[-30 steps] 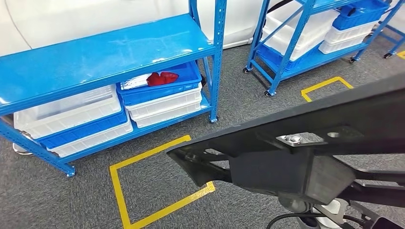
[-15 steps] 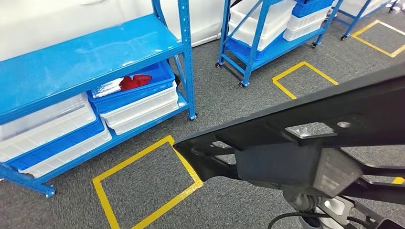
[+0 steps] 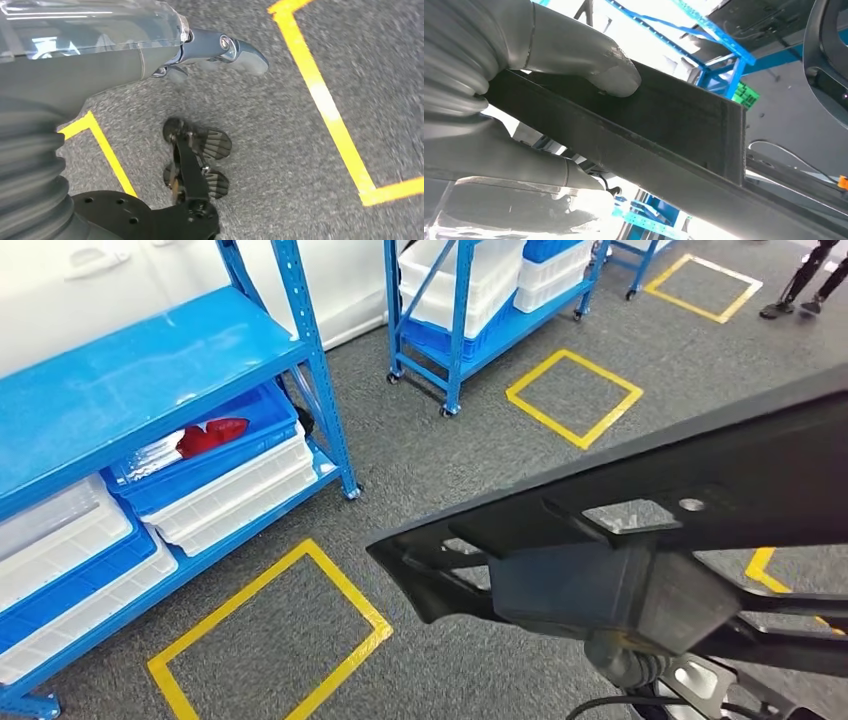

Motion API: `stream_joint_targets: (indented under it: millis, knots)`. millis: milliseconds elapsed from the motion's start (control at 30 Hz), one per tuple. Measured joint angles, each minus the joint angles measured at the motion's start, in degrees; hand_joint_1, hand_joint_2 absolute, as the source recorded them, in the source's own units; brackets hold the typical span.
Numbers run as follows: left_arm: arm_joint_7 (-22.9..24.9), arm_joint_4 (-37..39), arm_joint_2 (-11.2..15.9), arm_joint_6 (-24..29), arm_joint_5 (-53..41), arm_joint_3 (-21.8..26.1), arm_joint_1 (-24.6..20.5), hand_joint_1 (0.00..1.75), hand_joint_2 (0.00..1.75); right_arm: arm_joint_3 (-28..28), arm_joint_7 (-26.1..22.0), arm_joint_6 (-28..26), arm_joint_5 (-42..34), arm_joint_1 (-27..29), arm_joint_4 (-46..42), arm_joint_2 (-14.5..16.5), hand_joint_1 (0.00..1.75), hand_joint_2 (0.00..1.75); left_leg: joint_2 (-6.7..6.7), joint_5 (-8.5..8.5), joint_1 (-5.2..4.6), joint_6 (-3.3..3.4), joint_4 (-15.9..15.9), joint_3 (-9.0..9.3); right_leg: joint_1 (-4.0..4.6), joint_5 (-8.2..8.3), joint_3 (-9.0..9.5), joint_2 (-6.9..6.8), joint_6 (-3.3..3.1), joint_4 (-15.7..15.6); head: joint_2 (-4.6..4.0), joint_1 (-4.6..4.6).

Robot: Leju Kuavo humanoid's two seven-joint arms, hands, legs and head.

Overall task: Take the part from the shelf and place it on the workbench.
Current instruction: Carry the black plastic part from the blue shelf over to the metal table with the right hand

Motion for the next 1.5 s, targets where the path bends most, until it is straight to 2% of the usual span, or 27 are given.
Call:
stream_joint_targets:
  millis: [33, 100, 167, 233, 300, 333, 367, 433, 500, 533, 600, 667, 733, 767, 800, 833, 900, 967, 1033, 1100, 1167, 1233, 1300, 1333, 1367, 1433, 1500]
  knots:
    - [0.0, 0.0, 0.0, 0.0, -0.1, 0.0, 0.0, 0.00, 1.75, 0.1, 0.0, -0.2, 0.1, -0.2, 0.3, 0.0, 1.75, 1.75, -0.24, -0.10, -0.09, 0.18, -0.6, 0.21, -0.13, 0.19, -0.23, 0.70, 0.44, -0.1, 0.00, 0.00]
    - [0.1, 0.0, -0.2, 0.0, -0.4, 0.0, -0.1, 0.00, 1.75, 0.4, 0.0, -0.9, 0.3, -0.4, 1.0, 0.0, 1.75, 1.75, 1.10, 0.32, -0.10, 0.69, -1.2, 0.40, -0.31, 0.40, -0.56, 1.37, 1.21, -0.1, 0.00, 0.00]
    - [0.5, 0.0, -0.5, 0.0, -0.7, 0.0, -0.2, 0.00, 1.75, 0.9, 0.0, -1.4, 0.5, -0.8, 1.9, 0.0, 1.75, 1.75, 2.63, 0.89, 0.12, 1.39, -1.9, 0.58, -0.10, -1.33, -1.83, -1.12, 1.73, 2.3, 0.00, 0.02]
    - [1.0, 0.0, -0.8, 0.0, -0.8, 0.1, 0.0, 0.00, 1.75, 1.7, 0.0, -1.7, 0.6, -1.5, 3.2, 0.1, 1.75, 1.75, 4.21, 1.08, 0.08, 1.76, -2.2, 0.54, -0.13, -5.07, -4.90, -4.40, 2.08, 9.0, 0.00, 0.03]
    - [1.7, 0.0, -1.1, 0.0, -0.8, 0.1, 0.2, 0.00, 1.75, 2.7, 0.0, -2.0, 0.6, -2.2, 5.4, 0.2, 1.75, 1.75, 5.87, 1.04, 0.00, 1.78, -2.2, 0.42, -0.43, -7.17, -7.56, -5.42, 2.44, 14.9, 0.00, 0.03]
    - [1.9, 0.0, -1.3, 0.0, -0.8, 0.1, 0.2, 0.00, 1.75, 3.2, 0.0, -2.0, 0.6, -2.6, 6.5, 0.2, 1.75, 1.75, 6.63, 0.99, 0.00, 1.72, -2.1, 0.40, -0.58, -6.70, -7.53, -5.69, 2.58, 15.1, 0.00, 0.03]
    - [2.0, 0.0, -1.6, 0.0, -0.9, 0.1, 0.1, 0.00, 1.75, 3.8, 0.0, -2.1, 0.5, -3.0, 7.4, 0.2, 1.75, 1.75, 7.30, 0.91, 0.01, 1.62, -2.0, 0.39, -0.70, -5.30, -6.33, -6.07, 2.66, 13.1, 0.00, 0.03]
    - [2.2, 0.0, -2.2, 0.0, -1.0, 0.1, 0.0, 0.00, 1.75, 4.8, 0.1, -2.1, 0.5, -3.8, 8.8, 0.2, 1.75, 1.75, 8.36, 0.58, -0.09, 1.22, -1.7, 0.44, -0.58, -2.14, -1.91, -8.28, 2.45, 5.2, 0.00, 0.03]
    - [2.1, 0.0, -2.7, 0.0, -1.3, 0.1, 0.0, 0.00, 1.75, 5.8, 0.3, -1.6, 0.3, -4.6, 10.3, 0.2, 1.75, 1.75, 9.27, 0.22, -0.35, 0.63, -1.3, 0.46, -0.11, -1.02, 0.59, -10.00, 1.75, 0.3, 0.00, 0.03]
    - [2.0, 0.0, -2.8, -0.1, -1.4, 0.1, -0.1, 0.00, 1.75, 6.2, 0.4, -1.2, 0.2, -5.2, 11.2, 0.1, 1.75, 1.75, 9.77, 0.12, -0.47, 0.31, -1.3, 0.49, 0.16, -1.22, 0.65, -10.01, 1.38, -0.2, 0.00, 0.03]
    - [1.6, 0.0, -3.1, -0.4, -1.6, 0.1, -0.2, 0.00, 1.75, 6.7, 0.4, -0.5, 0.0, -6.5, 13.3, 0.1, 1.75, 1.75, 10.52, -0.10, -0.37, -0.39, -1.2, 0.64, 0.10, -0.91, 0.43, -8.62, 0.68, -0.4, 0.00, 0.03]
    - [1.1, 0.0, -3.3, -0.6, -1.8, 0.1, -0.5, 0.00, 1.75, 7.1, 0.5, -0.2, -0.1, -8.2, 15.4, 0.0, 1.75, 1.75, 8.89, -1.70, -0.14, -1.08, 1.0, -0.10, -0.14, -0.51, 0.46, -7.50, -0.03, -0.8, 0.00, 0.02]
    - [0.9, 0.0, -3.5, -0.7, -2.0, 0.1, -0.5, 0.00, 1.75, 7.5, 0.6, 0.2, -0.3, -10.1, 17.6, -0.2, 1.75, 1.75, 6.29, -5.24, 0.00, -1.46, 7.6, -3.02, -0.16, -0.29, 0.42, -6.41, -0.47, -0.9, 0.00, 0.02]
    - [1.0, 0.0, -3.5, -0.8, -2.2, 0.0, -0.5, 0.00, 1.75, 7.7, 0.6, 0.3, -0.5, -10.9, 18.7, -0.2, 1.75, 1.75, 5.65, -6.94, 0.02, -1.53, 11.7, -4.93, -0.09, -0.25, 0.36, -5.78, -0.58, -0.9, 0.00, 0.02]
    - [1.1, 0.0, -3.6, -0.8, -2.3, 0.0, -0.4, 0.00, 1.75, 7.9, 0.6, 0.4, -0.8, -11.8, 19.8, -0.2, 1.75, 1.75, 5.42, -7.74, 0.02, -1.55, 14.6, -6.39, -0.02, -0.24, 0.34, -5.07, -0.62, -0.8, 0.00, 0.02]
    - [1.2, 0.0, -3.7, -0.8, -2.5, 0.0, -0.4, 0.00, 1.75, 8.1, 0.6, 0.4, -1.1, -12.7, 21.0, -0.2, 1.75, 1.75, 5.32, -7.40, 0.02, -1.48, 15.5, -7.00, 0.04, -0.23, 0.34, -4.31, -0.64, -0.7, 0.00, 0.02]
    - [1.5, 0.0, -3.8, -0.7, -2.8, 0.0, -0.3, 0.00, 1.75, 8.4, 0.5, 0.3, -1.8, -14.5, 22.9, -0.2, 1.75, 1.75, 4.75, -3.66, 0.03, -1.12, 10.7, -5.18, 0.08, -0.27, 0.36, -2.80, -0.59, -0.5, 0.00, 0.03]
    - [1.9, 0.0, -3.9, -0.5, -2.6, 0.0, -0.3, 0.00, 1.75, 8.6, 0.5, 0.3, -2.4, -16.0, 23.8, -0.2, 1.75, 1.75, 2.40, -0.28, 0.09, -0.55, 2.9, -1.91, 0.08, -0.31, 0.26, -1.48, -0.31, -0.2, 0.00, 0.03]
    - [2.3, 0.1, -4.0, -0.2, -2.4, 0.0, -0.3, 0.00, 1.75, 8.9, 0.4, 0.2, -3.0, -17.0, 24.1, -0.2, 1.75, 1.75, 0.86, 0.41, 0.02, -0.10, -0.4, -0.47, -0.08, -0.13, -0.06, -0.39, 0.30, -0.2, 0.00, 0.02]
    - [2.6, 0.1, -4.1, 0.0, -2.3, 0.1, -0.3, 0.00, 1.75, 9.0, 0.4, -0.1, -3.6, -17.3, 24.1, -0.2, 1.75, 1.75, 1.73, 0.66, 0.04, 0.41, -0.9, -0.29, -0.21, 0.13, -0.33, 0.53, 1.08, -0.4, -0.01, 0.02]
    - [2.9, 0.1, -4.3, 0.2, -2.2, 0.2, -0.3, 0.00, 1.75, 9.0, 0.4, -0.6, -4.2, -17.4, 23.4, -0.2, 1.75, 1.75, 2.98, 1.13, 0.27, 1.15, -1.6, -0.06, -0.04, -0.92, -1.12, -1.04, 1.65, 1.0, -0.01, 0.03]
    - [3.6, 0.1, -4.4, 0.6, -2.1, 0.2, -0.1, 0.00, 1.75, 9.0, 0.4, -1.1, -4.6, -17.4, 22.4, -0.2, 1.75, 1.75, 4.34, 1.32, 0.28, 1.66, -2.0, 0.03, 0.00, -4.21, -3.90, -4.02, 1.99, 6.8, 0.00, 0.03]
    - [4.3, 0.1, -4.4, 0.9, -2.1, 0.4, 0.1, 0.00, 1.75, 9.0, 0.5, -1.5, -4.8, -16.9, 21.4, -0.1, 1.75, 1.75, 5.71, 1.21, 0.19, 1.83, -2.0, 0.01, -0.30, -7.03, -7.35, -5.22, 2.34, 14.0, 0.00, 0.03]
    - [4.6, 0.1, -4.4, 1.1, -2.1, 0.4, 0.1, 0.00, 1.75, 8.9, 0.5, -1.6, -4.8, -16.6, 20.9, -0.1, 1.75, 1.75, 6.38, 1.11, 0.18, 1.81, -1.9, 0.02, -0.49, -7.07, -8.08, -5.45, 2.52, 15.5, 0.00, 0.03]
    - [4.8, 0.1, -4.4, 1.3, -2.1, 0.5, 0.2, 0.00, 1.75, 8.8, 0.5, -1.8, -4.8, -16.2, 20.4, -0.1, 1.75, 1.75, 6.99, 0.99, 0.19, 1.72, -1.9, 0.06, -0.68, -6.09, -7.70, -5.73, 2.67, 14.8, 0.00, 0.03]
    - [5.1, 0.1, -4.4, 1.7, -2.1, 0.6, 0.1, 0.00, 1.75, 8.6, 0.5, -2.2, -4.8, -15.6, 19.4, -0.1, 1.75, 1.75, 8.15, 0.58, 0.18, 1.34, -1.6, 0.25, -0.85, -2.52, -4.06, -7.52, 2.73, 7.8, 0.00, 0.03]
    - [5.2, 0.1, -4.3, 1.9, -1.9, 0.9, 0.1, 0.00, 1.75, 8.4, 0.3, -2.3, -4.8, -15.1, 18.6, -0.1, 1.75, 1.75, 9.22, 0.04, -0.14, 0.66, -1.2, 0.41, -0.44, -0.58, -0.89, -9.70, 2.23, 1.4, 0.00, 0.03]
